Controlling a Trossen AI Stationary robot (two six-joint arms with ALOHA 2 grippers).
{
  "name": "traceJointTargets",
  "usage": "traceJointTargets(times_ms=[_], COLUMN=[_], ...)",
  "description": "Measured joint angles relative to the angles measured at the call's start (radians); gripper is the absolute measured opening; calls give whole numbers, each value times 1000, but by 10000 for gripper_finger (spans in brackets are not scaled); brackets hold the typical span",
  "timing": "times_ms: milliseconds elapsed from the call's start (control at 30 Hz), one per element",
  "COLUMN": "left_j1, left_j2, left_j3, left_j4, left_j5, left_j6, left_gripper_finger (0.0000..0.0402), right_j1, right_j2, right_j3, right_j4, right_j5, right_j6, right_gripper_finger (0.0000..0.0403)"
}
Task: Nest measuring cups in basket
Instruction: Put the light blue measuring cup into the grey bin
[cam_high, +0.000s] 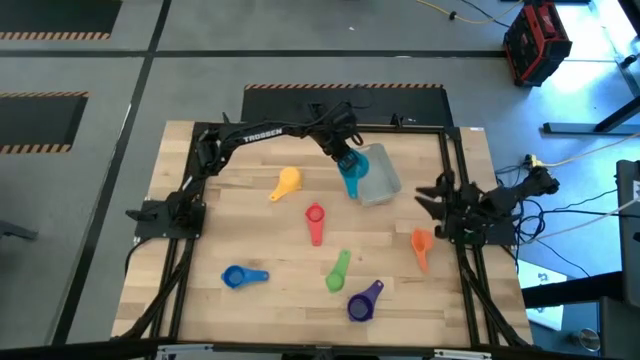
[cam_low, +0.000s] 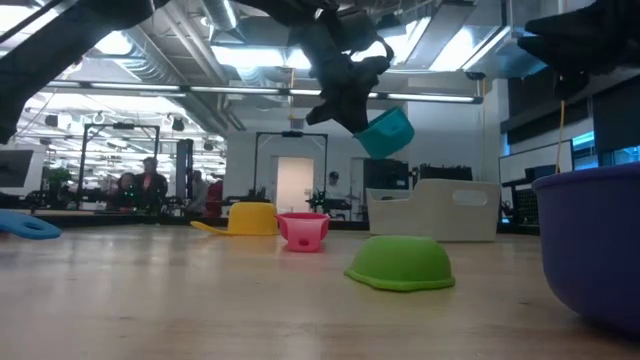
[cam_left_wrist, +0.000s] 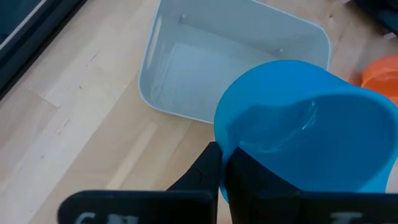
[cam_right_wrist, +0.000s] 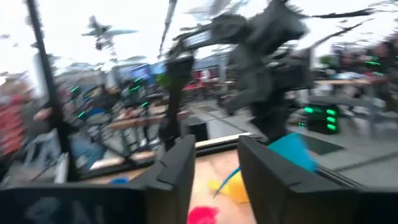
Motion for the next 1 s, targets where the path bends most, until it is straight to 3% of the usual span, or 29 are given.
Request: traceJointTargets(times_ms=[233, 467, 1000], left_j1=[-6, -6, -11], left_j2=[0, 0, 0], left_j3=[0, 0, 0], left_j4=[0, 0, 0], left_j5=[-2, -3, -51], left_j6=[0, 1, 1], left_gripper_finger=[4, 5, 9], right_j1=[0, 0, -34], right_j2=[20, 112, 427], right_j3=[115, 242, 409], right_j4=[-5, -86, -107], right_j5=[124, 316, 323], right_j6=[21, 46, 100], right_gripper_finger=[195, 206, 207])
